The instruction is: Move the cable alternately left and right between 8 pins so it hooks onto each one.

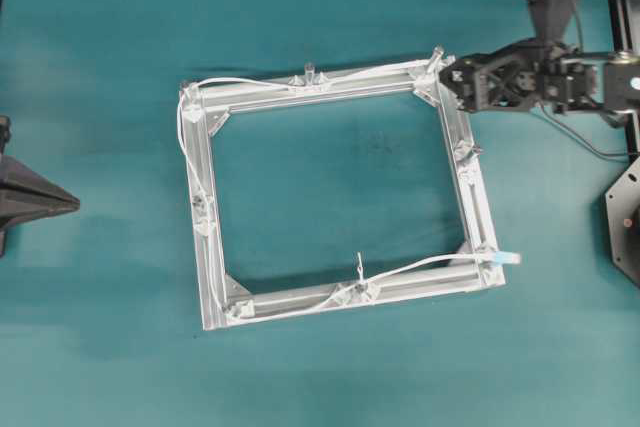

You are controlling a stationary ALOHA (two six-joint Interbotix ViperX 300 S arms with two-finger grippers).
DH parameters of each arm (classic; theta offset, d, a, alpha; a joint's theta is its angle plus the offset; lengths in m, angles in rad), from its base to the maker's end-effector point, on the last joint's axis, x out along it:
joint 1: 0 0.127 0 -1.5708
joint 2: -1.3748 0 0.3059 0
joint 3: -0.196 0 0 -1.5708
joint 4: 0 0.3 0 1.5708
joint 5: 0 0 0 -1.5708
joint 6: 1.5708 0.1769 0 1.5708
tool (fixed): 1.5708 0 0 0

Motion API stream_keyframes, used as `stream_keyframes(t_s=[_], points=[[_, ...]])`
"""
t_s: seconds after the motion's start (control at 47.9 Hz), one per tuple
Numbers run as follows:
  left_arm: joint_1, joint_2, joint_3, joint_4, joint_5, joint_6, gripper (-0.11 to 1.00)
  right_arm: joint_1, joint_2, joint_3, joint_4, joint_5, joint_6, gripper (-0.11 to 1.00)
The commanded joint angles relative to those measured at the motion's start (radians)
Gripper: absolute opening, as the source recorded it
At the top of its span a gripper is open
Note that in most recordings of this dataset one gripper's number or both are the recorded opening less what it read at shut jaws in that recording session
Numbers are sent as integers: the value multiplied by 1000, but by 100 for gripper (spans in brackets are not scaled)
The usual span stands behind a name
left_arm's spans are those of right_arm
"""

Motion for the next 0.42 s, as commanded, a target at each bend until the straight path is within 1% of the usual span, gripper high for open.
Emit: stream_keyframes(t_s=[0.0, 0.188, 0.292, 0.396], points=[[-5, 6, -26, 5, -6, -2, 1, 3, -75, 15, 18, -6, 2, 71], [-5, 6, -26, 5, -5, -2, 1, 3, -216, 95, 66, -17, 2, 71], [-5, 6, -26, 5, -5, -2, 1, 3, -311, 146, 67, -20, -2, 71], [-5, 6, -26, 5, -5, -2, 1, 3, -397, 170, 61, -35, -11, 71]])
